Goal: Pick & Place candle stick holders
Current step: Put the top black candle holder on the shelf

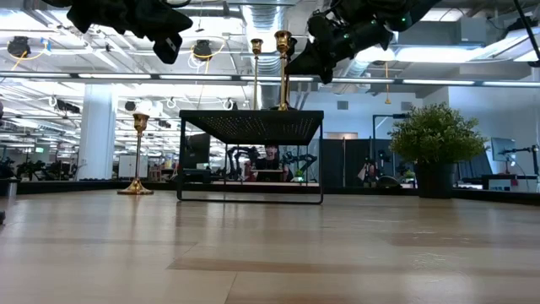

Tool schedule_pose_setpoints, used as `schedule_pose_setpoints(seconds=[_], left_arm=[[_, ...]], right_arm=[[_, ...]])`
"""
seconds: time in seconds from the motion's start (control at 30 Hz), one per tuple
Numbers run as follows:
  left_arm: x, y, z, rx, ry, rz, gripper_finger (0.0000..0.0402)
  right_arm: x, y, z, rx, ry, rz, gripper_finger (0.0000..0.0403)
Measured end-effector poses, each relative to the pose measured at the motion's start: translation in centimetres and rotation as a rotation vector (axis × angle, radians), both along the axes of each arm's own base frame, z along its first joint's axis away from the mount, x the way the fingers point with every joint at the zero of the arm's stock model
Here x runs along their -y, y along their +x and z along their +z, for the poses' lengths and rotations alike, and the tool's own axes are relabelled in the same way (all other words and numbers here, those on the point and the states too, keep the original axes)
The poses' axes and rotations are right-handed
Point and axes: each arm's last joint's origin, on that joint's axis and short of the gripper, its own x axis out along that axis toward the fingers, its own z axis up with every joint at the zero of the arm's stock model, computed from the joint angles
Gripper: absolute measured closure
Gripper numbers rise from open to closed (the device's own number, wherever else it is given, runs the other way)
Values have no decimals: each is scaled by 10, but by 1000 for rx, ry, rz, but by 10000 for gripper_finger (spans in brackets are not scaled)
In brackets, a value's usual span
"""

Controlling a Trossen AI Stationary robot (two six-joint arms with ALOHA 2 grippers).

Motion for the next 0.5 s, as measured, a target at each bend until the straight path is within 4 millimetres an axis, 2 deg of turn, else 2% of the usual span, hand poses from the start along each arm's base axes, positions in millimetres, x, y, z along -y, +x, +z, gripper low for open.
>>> schedule_pose_setpoints(seconds=[0.5], left_arm=[[0,0,0,0,0,0,396]], right_arm=[[1,2,5,49,-26,13,403]])
